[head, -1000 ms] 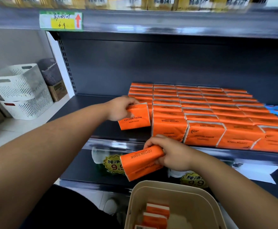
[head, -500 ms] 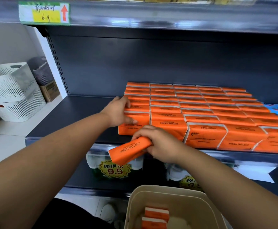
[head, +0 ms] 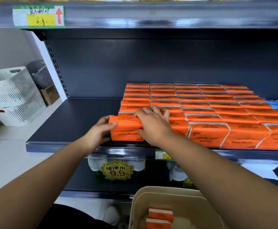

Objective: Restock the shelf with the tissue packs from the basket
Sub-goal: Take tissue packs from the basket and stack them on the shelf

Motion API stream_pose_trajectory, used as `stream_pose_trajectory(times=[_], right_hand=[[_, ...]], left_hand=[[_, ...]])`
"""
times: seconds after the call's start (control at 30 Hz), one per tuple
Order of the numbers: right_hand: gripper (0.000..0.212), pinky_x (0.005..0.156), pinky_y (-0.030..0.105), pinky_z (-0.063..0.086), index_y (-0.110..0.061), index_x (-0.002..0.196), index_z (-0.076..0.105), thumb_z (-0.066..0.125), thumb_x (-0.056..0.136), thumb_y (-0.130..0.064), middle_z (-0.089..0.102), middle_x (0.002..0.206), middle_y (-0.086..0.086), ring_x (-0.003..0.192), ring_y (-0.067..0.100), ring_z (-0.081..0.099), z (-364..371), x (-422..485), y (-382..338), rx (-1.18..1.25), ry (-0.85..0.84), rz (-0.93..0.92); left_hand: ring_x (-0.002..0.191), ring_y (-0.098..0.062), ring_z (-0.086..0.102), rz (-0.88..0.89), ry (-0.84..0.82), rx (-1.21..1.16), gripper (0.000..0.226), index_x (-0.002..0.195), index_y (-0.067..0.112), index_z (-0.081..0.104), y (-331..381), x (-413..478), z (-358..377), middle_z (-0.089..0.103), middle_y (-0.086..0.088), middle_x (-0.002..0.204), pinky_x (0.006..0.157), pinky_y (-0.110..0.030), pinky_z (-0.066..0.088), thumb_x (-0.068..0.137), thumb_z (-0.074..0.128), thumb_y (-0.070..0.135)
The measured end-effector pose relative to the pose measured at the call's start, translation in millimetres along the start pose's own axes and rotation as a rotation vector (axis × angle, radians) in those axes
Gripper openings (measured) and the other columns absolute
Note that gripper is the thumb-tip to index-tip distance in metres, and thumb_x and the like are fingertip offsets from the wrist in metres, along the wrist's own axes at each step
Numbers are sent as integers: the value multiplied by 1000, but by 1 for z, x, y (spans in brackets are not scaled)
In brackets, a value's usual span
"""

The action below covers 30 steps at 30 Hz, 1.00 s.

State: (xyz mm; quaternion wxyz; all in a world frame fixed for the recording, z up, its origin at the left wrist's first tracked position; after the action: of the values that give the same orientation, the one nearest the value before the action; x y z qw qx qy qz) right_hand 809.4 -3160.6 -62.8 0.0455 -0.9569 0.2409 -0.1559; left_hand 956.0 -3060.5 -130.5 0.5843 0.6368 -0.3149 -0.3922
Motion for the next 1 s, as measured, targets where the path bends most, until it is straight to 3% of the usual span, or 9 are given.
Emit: stream_pose_trajectory(times=[0.07,0.17,0.27,0.37,0.5,0.63,0.73,0.87,1.0], right_hand=[[47,106,48,14,-29,127,51,69,84,-32,42,132,-5,130,23,27,3,-1,1,-98,-9,-6],[55,107,51,12,-27,130,46,70,80,-20,37,134,0,131,28,23,6,-2,2,-176,0,24],[65,108,52,13,-26,133,38,69,78,-11,35,138,4,132,29,23,6,-2,2,-202,20,39],[70,107,53,17,-25,134,35,70,76,-9,32,141,7,131,30,25,4,-1,2,-244,19,38],[73,109,53,15,-22,136,34,67,74,-4,29,142,8,133,31,23,7,-1,5,-246,-40,64],[71,111,54,11,-27,136,31,68,76,-13,27,141,6,131,31,24,11,-2,9,-197,-93,69],[63,107,51,17,-32,135,32,67,82,-32,31,140,3,129,27,28,7,-7,14,-104,-74,45],[49,98,42,22,-35,131,38,59,88,-44,34,136,-5,125,19,31,-7,-23,25,59,11,4],[32,92,37,25,-30,122,50,55,91,-36,47,123,-8,114,16,39,-22,-48,45,94,160,-44]], left_hand=[[123,-24,56,34,-1,0,67,140,20,41,-7,-3,6,58,-5,133,105,-40,43,83,67,43],[121,-14,57,89,-24,32,50,138,28,43,-7,-6,22,59,3,132,103,-34,44,90,51,39],[119,-14,59,79,-50,-19,36,134,33,45,-7,-2,34,60,3,131,103,-39,45,98,49,32],[122,-19,57,63,-63,-21,60,139,30,42,-4,1,41,57,-1,136,103,-42,45,83,63,32],[119,-12,53,58,-65,87,84,142,29,33,-1,3,47,49,-1,138,89,-24,45,65,64,16],[121,-23,58,6,-85,71,90,143,26,39,-4,7,35,61,-4,131,106,-47,43,60,73,19],[122,-25,57,7,41,46,99,147,17,34,0,3,27,59,-7,134,108,-49,41,57,76,20],[129,-15,45,282,393,407,73,144,17,36,37,-17,32,43,-3,143,103,-30,38,77,68,9],[110,-4,47,554,385,566,50,123,19,53,68,-46,79,49,4,123,95,-14,36,76,62,6]])
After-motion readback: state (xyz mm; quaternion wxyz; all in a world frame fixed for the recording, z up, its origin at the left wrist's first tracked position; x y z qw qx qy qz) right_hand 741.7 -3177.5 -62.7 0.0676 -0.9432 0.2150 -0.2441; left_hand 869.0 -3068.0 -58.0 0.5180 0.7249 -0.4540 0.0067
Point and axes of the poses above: each hand's wrist, its own x-axis towards the middle knuckle, its own z-axis out of the palm, y = z × x, the point moved 6 cm from there along x, towards the middle knuckle
